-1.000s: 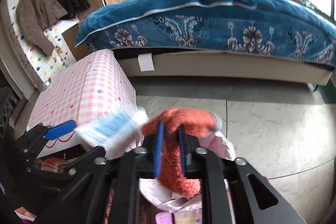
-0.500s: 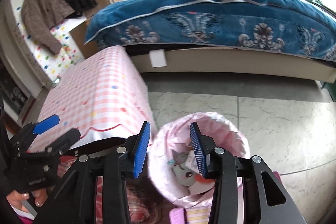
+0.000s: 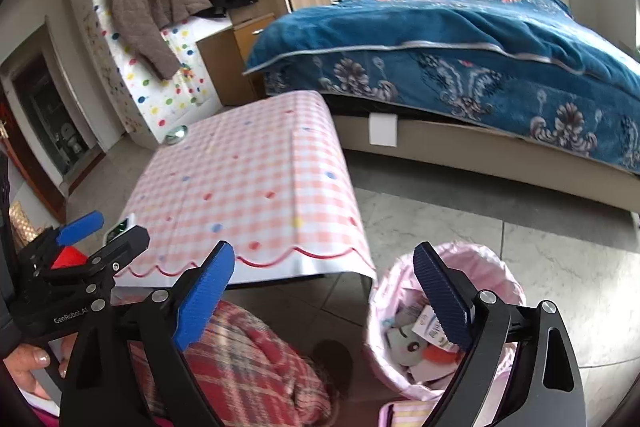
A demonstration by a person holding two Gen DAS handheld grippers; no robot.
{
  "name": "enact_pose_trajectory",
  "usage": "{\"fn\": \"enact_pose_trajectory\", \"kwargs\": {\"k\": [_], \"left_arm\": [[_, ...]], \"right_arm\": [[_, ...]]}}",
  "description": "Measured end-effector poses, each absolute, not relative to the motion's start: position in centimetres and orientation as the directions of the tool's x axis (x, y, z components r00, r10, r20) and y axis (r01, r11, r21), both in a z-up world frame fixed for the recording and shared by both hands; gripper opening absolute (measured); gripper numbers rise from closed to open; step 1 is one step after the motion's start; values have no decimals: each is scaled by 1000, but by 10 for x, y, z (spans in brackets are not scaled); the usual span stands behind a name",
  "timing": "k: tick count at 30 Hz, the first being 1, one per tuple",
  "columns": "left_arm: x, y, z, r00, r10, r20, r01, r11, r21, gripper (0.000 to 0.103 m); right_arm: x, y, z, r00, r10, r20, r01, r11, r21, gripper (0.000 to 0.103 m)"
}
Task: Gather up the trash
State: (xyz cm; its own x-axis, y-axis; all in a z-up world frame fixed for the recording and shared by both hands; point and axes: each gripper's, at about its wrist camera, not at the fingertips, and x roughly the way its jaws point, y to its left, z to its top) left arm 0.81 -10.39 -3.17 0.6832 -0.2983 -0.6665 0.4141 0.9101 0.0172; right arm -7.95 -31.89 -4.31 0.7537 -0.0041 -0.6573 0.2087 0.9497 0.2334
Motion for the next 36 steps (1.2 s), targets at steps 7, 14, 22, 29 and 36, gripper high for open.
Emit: {"fn": "enact_pose_trajectory", "kwargs": {"k": [7,14,22,29,36], "left_arm": [[5,-55,-17,726,-224,-650,322,946,34,96],[4,-13,-14,744,-128,-656,218,974,57,96],[-1,28,-14,748,-32,-663,112,991,78,96],[0,40,-14,745,-8,-667,85,993,84,96],[-1,39,-12,749,-15,-663,91,993,80,96]], "right_arm": [[-60,-265,-17,767,-1,-641,120,982,142,95],[-46,-230,-1,770,8,-638,68,993,94,97],[-36,-190,8,768,68,-637,-23,997,78,97],[-33,-172,7,766,102,-635,-66,995,79,97],[-32,-162,6,761,103,-641,-68,995,79,97]]}}
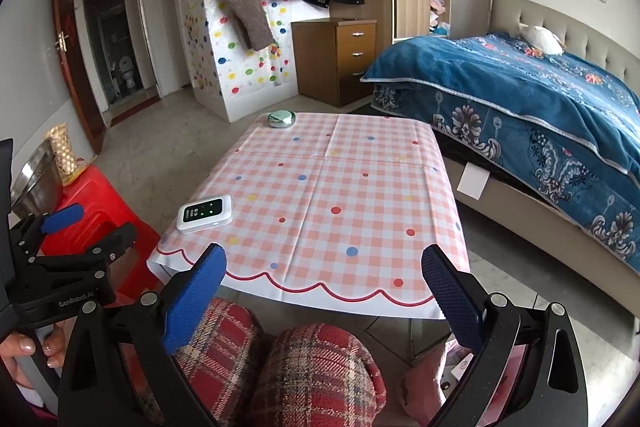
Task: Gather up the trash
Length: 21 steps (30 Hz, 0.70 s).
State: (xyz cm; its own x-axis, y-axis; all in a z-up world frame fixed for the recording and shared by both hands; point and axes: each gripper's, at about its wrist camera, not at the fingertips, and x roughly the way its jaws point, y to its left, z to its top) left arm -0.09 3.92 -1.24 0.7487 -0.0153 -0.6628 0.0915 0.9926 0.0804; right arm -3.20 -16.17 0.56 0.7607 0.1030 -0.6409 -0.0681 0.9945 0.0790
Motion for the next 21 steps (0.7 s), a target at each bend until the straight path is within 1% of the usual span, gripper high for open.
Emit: {"fn": "enact_pose_trajectory", "kwargs": {"k": [21], "left_arm": [[-2,39,-12,749,-13,-662,87,993,79,96]], "right_arm": [[-34,-171,3,753,108,-649,-67,994,88,97]]}}
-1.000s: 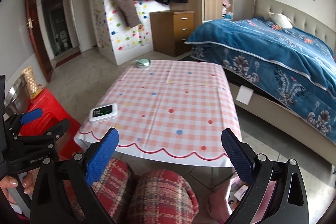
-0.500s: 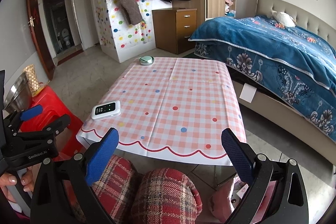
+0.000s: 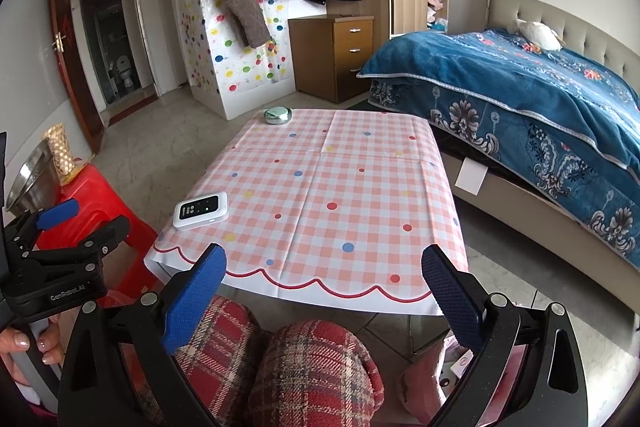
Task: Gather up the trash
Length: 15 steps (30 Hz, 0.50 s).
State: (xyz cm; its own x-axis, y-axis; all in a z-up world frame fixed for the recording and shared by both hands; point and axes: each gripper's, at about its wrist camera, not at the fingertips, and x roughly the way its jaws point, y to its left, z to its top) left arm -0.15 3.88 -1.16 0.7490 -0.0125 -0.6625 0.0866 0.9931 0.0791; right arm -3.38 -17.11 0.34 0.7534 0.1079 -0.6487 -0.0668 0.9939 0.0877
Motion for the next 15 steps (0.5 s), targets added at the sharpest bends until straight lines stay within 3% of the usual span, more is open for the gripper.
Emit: {"fn": "enact_pose_trajectory", "kwargs": {"k": [15], "left_arm": [[-1,38,-11,748,-14,-663,87,993,78,96]], "right_arm": [[-33,-173,3,754,110,-647,-68,994,89,97]]}}
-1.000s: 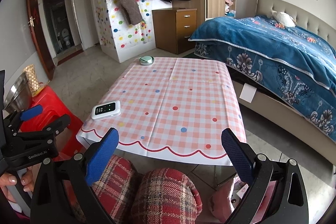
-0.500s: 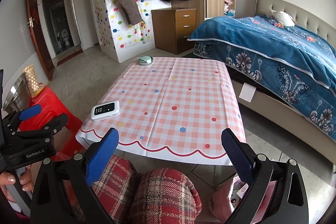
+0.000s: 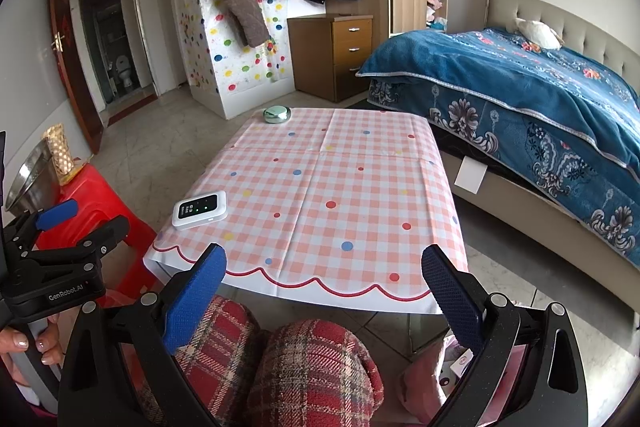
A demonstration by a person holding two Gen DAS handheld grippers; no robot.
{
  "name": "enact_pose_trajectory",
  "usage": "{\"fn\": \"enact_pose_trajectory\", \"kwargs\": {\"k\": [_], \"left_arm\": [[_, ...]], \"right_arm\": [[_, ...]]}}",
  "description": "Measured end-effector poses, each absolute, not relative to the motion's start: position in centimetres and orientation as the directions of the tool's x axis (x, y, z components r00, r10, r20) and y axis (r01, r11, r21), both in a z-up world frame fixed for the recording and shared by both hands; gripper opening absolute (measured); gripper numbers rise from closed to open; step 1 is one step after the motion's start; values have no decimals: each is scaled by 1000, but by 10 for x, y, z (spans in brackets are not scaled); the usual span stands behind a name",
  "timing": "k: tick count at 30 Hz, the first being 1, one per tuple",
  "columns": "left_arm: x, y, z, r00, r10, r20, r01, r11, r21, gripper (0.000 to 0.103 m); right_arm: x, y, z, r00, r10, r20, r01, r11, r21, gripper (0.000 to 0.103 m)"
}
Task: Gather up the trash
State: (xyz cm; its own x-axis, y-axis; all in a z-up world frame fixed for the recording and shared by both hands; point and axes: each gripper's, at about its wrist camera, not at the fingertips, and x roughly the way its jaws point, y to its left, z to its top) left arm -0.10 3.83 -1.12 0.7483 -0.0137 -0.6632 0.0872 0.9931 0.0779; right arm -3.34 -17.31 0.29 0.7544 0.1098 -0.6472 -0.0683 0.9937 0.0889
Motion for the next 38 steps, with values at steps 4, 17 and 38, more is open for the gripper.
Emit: {"fn": "enact_pose_trajectory", "kwargs": {"k": [4,17,38], "left_arm": [[-1,38,-12,745,-16,-667,89,993,75,96],[-2,36,-13,741,-21,-671,92,993,71,96],[7,46,-36,738,-58,-672,108,994,33,96]], "right_arm": [[-33,-173,3,754,110,-648,-68,994,89,97],[-34,-175,2,753,110,-648,-68,994,89,97],[-9,-158,-20,718,125,-684,-88,992,89,97]]}}
